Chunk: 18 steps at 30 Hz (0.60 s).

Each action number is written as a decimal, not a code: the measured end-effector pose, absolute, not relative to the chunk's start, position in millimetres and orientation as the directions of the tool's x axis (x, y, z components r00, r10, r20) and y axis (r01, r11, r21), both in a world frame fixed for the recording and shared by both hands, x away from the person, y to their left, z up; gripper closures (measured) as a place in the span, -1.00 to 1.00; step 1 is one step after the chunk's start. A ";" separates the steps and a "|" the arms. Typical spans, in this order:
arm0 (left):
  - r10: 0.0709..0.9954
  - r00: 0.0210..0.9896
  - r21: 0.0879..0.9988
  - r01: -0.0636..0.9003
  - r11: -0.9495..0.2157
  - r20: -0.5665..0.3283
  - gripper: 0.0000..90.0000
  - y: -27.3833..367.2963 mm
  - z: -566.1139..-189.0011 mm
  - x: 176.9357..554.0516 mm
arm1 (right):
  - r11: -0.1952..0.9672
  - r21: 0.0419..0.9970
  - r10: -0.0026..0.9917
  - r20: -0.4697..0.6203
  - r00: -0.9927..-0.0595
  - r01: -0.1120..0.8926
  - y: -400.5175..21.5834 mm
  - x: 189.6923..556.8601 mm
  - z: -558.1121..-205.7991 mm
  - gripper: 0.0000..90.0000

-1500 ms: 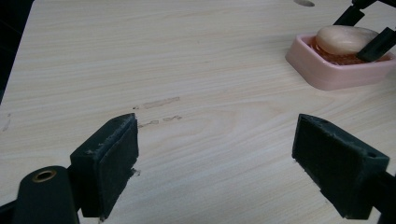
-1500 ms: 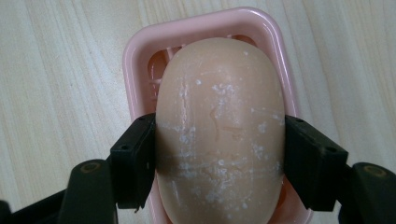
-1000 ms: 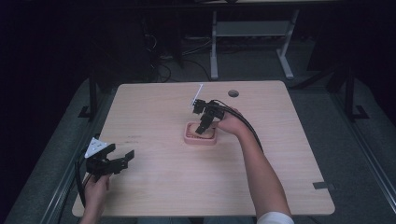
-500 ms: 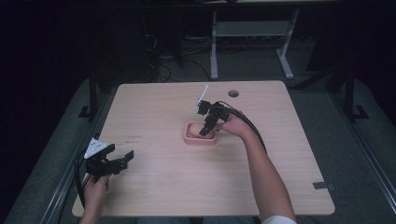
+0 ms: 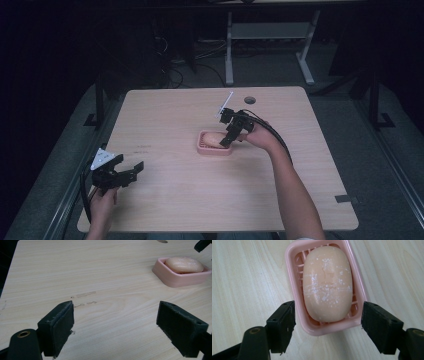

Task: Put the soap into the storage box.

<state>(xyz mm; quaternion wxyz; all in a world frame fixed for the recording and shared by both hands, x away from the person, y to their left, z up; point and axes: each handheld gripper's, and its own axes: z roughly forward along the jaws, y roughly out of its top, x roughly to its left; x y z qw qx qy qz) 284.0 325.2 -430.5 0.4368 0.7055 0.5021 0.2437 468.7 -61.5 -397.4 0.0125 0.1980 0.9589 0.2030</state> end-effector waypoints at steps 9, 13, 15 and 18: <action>0.921 0.378 0.860 0.496 -0.120 -0.089 -0.68 325.0 -430.7 283.9 | 0.838 0.392 0.391 0.055 -0.919 0.380 -68.8 464.0 -393.7 -0.43; 0.921 0.378 0.861 0.495 -0.119 -0.090 -0.68 325.2 -430.5 283.9 | 0.833 0.404 0.390 0.054 -0.919 0.378 -71.9 462.0 -392.6 -0.43; 0.921 0.378 0.861 0.495 -0.120 -0.089 -0.68 325.4 -430.5 283.9 | 0.833 0.402 0.393 0.055 -0.918 0.380 -73.6 460.9 -392.9 -0.43; 0.921 0.378 0.860 0.496 -0.120 -0.089 -0.68 325.4 -430.5 283.9 | 0.833 0.398 0.396 0.055 -0.917 0.384 -76.4 458.9 -393.9 -0.43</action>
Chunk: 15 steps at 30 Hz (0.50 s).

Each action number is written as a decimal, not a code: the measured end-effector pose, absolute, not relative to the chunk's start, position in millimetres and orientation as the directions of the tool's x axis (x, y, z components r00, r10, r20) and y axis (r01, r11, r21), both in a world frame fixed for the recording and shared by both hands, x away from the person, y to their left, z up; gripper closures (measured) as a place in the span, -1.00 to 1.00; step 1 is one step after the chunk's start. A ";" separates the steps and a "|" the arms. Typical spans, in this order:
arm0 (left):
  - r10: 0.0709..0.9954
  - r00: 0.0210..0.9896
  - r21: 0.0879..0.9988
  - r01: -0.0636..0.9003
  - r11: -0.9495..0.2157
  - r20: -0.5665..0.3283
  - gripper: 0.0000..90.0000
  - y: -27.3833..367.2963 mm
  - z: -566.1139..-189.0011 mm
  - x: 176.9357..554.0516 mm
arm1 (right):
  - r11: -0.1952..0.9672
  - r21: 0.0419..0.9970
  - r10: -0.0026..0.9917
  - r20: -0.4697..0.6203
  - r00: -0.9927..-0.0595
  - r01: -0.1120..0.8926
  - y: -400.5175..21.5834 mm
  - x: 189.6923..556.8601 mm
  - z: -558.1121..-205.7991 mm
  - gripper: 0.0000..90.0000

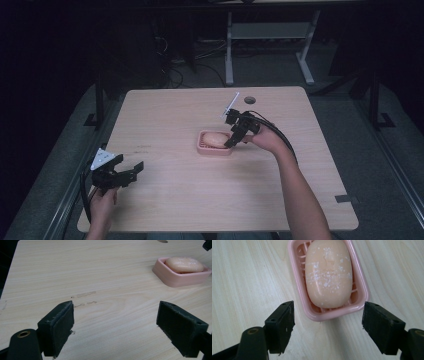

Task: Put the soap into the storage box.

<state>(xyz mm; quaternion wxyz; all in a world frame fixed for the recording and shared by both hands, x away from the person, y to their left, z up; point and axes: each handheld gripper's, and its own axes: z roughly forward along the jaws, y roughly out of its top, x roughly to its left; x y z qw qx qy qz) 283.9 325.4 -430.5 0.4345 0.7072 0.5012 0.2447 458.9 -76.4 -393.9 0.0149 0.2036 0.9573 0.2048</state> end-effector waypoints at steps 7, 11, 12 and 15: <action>0.921 0.378 0.861 0.495 -0.116 -0.093 -0.68 324.1 -430.8 284.0 | 0.830 0.394 0.405 0.060 -0.912 0.394 -85.4 453.9 -397.1 -0.44; 0.921 0.380 0.861 0.495 -0.121 -0.089 -0.68 324.0 -430.9 284.1 | 0.830 0.388 0.409 0.060 -0.910 0.399 -90.0 452.8 -395.8 -0.44; 0.921 0.379 0.860 0.495 -0.119 -0.090 -0.68 323.9 -431.0 284.2 | 0.829 0.391 0.411 0.061 -0.910 0.400 -90.9 452.3 -395.0 -0.44; 0.922 0.377 0.861 0.495 -0.117 -0.092 -0.68 323.9 -431.0 284.1 | 0.829 0.391 0.412 0.057 -0.909 0.400 -93.0 450.5 -393.2 -0.45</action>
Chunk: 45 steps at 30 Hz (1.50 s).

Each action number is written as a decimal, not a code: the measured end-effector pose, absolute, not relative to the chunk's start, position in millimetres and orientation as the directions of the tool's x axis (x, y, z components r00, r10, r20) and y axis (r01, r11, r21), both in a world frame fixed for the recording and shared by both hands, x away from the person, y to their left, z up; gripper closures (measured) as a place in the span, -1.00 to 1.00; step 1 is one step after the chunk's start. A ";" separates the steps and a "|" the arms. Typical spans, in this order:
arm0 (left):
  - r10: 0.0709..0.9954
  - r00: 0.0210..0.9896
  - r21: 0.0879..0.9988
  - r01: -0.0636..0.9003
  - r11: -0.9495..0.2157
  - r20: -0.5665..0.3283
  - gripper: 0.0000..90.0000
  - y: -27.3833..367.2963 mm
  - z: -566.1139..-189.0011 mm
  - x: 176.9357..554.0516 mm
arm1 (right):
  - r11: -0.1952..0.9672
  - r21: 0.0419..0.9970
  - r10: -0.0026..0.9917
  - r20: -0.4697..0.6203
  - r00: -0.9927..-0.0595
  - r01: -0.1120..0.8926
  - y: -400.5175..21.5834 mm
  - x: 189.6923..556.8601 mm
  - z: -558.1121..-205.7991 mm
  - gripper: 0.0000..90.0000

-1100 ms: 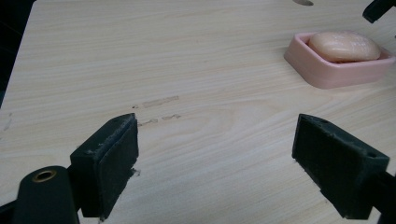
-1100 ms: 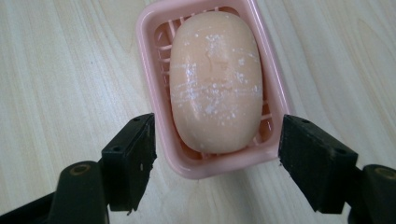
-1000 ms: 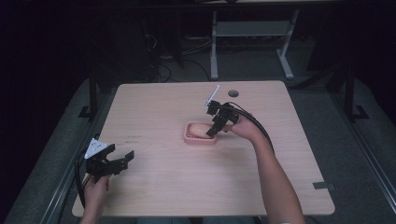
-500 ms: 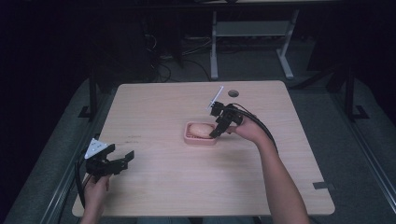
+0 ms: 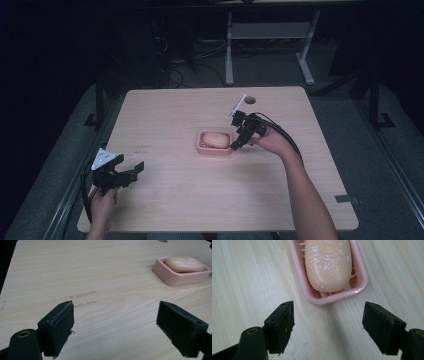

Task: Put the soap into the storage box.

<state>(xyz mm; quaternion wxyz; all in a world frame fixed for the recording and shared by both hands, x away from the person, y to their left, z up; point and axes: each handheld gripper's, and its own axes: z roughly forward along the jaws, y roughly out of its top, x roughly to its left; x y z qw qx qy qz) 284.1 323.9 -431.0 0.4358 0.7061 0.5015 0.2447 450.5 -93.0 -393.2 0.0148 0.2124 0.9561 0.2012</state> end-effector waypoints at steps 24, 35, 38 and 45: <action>0.922 0.377 0.860 0.496 -0.119 -0.090 -0.68 323.8 -431.4 284.0 | 0.820 0.395 0.423 0.068 -0.903 0.414 -109.8 437.8 -397.5 -0.46; 0.921 0.381 0.859 0.497 -0.127 -0.085 -0.68 323.4 -431.6 284.1 | 0.805 0.417 0.432 0.075 -0.899 0.422 -120.9 429.4 -402.9 -0.46; 0.921 0.381 0.858 0.497 -0.127 -0.085 -0.68 323.3 -431.7 284.1 | 0.802 0.419 0.434 0.080 -0.898 0.425 -123.8 427.4 -405.2 -0.46; 0.920 0.383 0.858 0.496 -0.130 -0.083 -0.68 323.1 -431.6 283.9 | 0.800 0.413 0.441 0.087 -0.893 0.435 -129.7 422.8 -409.2 -0.46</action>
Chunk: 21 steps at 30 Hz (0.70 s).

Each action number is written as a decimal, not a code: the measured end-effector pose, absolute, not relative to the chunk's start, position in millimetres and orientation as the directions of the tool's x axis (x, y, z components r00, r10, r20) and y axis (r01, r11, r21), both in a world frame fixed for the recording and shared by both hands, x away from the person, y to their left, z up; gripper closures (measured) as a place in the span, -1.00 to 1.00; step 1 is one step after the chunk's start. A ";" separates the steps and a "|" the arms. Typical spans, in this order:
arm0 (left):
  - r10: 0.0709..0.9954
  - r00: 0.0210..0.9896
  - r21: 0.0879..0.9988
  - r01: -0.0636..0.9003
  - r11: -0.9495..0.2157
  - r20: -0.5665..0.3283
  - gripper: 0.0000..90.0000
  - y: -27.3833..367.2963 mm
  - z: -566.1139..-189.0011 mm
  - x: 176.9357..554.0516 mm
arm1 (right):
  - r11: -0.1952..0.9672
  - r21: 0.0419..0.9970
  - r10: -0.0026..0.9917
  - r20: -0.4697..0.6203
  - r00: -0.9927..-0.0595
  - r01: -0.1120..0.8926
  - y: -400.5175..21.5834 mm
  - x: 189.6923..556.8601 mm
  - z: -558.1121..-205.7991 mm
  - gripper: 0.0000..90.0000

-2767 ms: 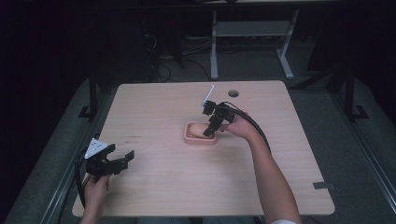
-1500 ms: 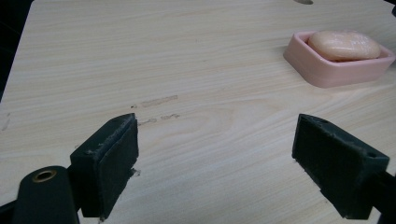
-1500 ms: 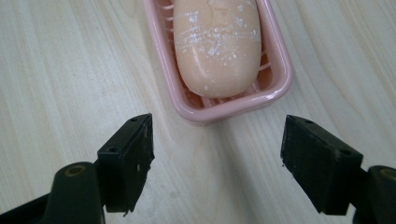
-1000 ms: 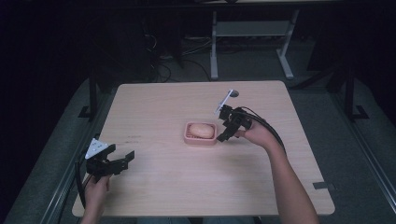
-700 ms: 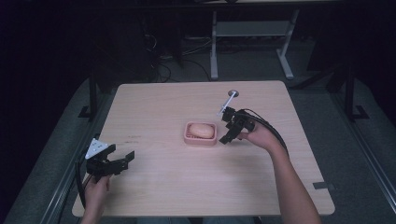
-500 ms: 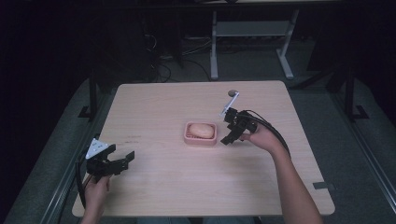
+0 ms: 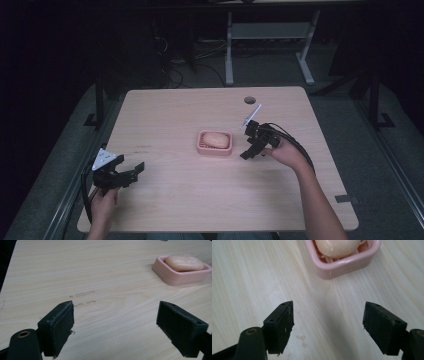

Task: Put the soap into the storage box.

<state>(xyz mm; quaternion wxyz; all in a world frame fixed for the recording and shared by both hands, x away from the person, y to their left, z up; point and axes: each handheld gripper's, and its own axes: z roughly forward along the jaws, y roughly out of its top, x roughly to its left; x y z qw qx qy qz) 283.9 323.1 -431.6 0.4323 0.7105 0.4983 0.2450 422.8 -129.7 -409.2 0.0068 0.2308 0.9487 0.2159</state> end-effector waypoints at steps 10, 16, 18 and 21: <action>0.921 0.381 0.859 0.496 -0.125 -0.086 -0.68 322.2 -431.8 283.9 | 0.791 0.437 0.440 0.080 -0.894 0.429 -136.6 412.3 -409.1 -0.46; 0.921 0.381 0.859 0.497 -0.125 -0.086 -0.68 322.0 -431.8 283.9 | 0.794 0.428 0.442 0.081 -0.894 0.431 -140.4 407.0 -410.5 -0.46; 0.921 0.381 0.859 0.497 -0.126 -0.085 -0.68 322.0 -431.8 283.8 | 0.787 0.445 0.440 0.080 -0.894 0.427 -142.5 404.5 -410.7 -0.46; 0.920 0.382 0.859 0.496 -0.128 -0.083 -0.68 321.9 -431.9 283.8 | 0.783 0.447 0.444 0.085 -0.892 0.432 -145.3 401.6 -412.6 -0.46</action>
